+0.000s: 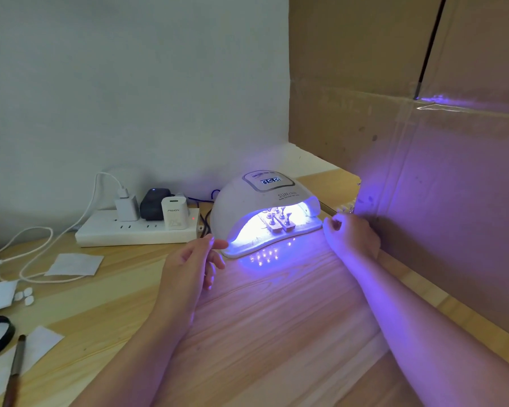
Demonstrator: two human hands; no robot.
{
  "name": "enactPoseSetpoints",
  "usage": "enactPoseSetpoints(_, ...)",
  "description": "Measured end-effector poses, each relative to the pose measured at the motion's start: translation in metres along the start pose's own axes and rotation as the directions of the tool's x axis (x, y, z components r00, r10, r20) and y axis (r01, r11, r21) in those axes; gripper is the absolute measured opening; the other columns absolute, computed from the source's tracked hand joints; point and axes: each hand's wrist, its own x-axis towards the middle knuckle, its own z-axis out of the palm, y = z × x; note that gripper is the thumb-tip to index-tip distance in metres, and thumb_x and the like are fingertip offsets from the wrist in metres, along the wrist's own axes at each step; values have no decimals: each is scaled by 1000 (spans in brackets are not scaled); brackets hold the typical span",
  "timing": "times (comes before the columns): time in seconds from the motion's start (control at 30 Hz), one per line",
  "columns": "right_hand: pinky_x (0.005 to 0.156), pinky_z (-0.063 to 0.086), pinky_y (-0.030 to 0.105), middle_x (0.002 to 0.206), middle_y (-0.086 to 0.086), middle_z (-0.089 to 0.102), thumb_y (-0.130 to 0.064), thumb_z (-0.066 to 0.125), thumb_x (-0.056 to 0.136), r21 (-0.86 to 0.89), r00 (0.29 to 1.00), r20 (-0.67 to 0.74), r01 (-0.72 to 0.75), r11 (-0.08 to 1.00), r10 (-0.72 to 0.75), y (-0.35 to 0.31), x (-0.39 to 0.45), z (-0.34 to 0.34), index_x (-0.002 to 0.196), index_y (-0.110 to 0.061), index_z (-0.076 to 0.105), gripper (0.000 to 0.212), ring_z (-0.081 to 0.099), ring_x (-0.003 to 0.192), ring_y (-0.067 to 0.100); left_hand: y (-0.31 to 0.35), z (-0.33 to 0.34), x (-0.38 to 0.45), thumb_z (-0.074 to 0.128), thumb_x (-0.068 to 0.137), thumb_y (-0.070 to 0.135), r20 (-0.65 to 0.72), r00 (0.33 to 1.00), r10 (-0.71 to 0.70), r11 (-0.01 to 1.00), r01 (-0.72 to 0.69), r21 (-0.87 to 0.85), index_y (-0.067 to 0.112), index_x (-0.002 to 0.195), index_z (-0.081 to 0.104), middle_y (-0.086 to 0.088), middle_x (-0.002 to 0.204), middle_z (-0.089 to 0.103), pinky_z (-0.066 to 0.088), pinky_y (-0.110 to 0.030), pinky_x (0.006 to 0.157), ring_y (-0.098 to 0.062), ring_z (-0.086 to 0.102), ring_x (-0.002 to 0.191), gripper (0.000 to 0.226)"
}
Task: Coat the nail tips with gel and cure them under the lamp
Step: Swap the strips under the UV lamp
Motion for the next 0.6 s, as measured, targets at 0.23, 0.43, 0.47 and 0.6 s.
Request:
enactPoseSetpoints(0.23, 64, 32, 29, 102, 9, 66, -25, 30, 96, -105, 999, 18, 47, 993, -45, -3, 4, 3, 138, -21, 36, 43, 58, 101, 27, 0, 0, 0, 46, 93, 16, 8, 1000, 5, 999, -5, 33, 16, 70, 69, 7, 50, 55, 28, -14, 35, -6, 35, 36, 32)
enactPoseSetpoints(0.43, 53, 26, 25, 67, -12, 55, -55, 47, 74, 55, 963, 20, 267, 962, -268, -15, -23, -5, 81, -23, 56, 33, 59, 80, 24, 0, 2, -1, 47, 92, 16, 13, 1000, 7, 998, -8, 58, 15, 70, 68, 7, 49, 54, 28, -13, 36, -5, 35, 36, 31)
enactPoseSetpoints(0.47, 57, 28, 25, 75, -10, 58, -60, 51, 75, 52, 951, 49, 302, 952, -304, -20, -26, -2, 90, -22, 59, 41, 60, 87, 23, 0, 2, -1, 46, 92, 15, 14, 1000, 10, 998, -11, 60, 15, 70, 68, 7, 49, 54, 28, -13, 36, -5, 35, 36, 31)
enactPoseSetpoints(0.6, 68, 33, 27, 101, -4, 62, -65, 60, 71, 90, 962, 111, 241, 966, -250, -43, -33, 12, 110, -19, 56, 61, 59, 99, 20, 1, 3, -2, 46, 93, 14, 14, 1000, 16, 999, -16, 51, 15, 70, 67, 7, 48, 54, 28, -14, 35, -4, 35, 35, 31)
